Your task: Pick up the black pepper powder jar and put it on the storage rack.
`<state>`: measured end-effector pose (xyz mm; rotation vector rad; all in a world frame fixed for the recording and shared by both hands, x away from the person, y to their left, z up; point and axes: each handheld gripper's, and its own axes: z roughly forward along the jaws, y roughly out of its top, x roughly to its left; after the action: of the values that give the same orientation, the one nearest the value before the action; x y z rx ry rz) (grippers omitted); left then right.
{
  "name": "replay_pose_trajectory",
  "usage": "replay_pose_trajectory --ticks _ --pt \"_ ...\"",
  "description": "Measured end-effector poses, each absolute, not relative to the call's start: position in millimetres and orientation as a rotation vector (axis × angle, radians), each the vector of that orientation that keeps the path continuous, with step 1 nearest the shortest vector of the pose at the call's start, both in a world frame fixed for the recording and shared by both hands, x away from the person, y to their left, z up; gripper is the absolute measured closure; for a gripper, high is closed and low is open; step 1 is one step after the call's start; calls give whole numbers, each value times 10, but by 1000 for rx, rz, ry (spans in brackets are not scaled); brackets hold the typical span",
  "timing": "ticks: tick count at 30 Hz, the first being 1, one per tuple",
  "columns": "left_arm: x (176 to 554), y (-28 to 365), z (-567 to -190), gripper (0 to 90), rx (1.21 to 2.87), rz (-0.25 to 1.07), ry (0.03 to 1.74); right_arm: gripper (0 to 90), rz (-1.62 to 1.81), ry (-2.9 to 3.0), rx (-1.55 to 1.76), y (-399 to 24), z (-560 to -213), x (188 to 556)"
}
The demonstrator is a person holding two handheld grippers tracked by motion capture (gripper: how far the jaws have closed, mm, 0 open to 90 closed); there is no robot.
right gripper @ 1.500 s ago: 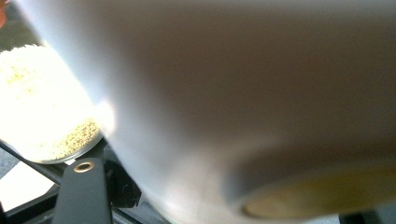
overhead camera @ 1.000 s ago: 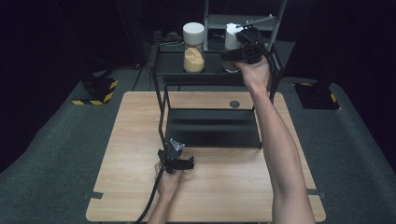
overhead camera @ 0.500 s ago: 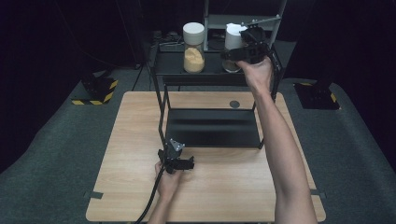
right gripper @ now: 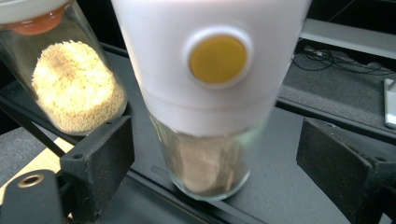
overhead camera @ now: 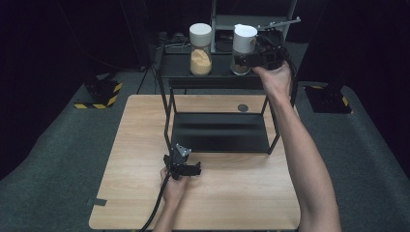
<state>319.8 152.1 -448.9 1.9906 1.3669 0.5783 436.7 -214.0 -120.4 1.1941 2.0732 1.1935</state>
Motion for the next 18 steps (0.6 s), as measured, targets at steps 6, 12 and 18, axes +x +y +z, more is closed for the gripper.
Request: replay_pose_trajectory --ticks 6,12,18 --pt "3197 1521 -4491 34 1989 578 1368 109 1205 2076 1199 -2252 -1206 4327" --pt "3198 1522 -4490 34 1989 577 1367 108 1219 2077 1182 -2337 -1237 4258" --pt "3199 1523 -4490 34 1989 576 1367 88 1216 2073 1182 -2386 -1255 4215"
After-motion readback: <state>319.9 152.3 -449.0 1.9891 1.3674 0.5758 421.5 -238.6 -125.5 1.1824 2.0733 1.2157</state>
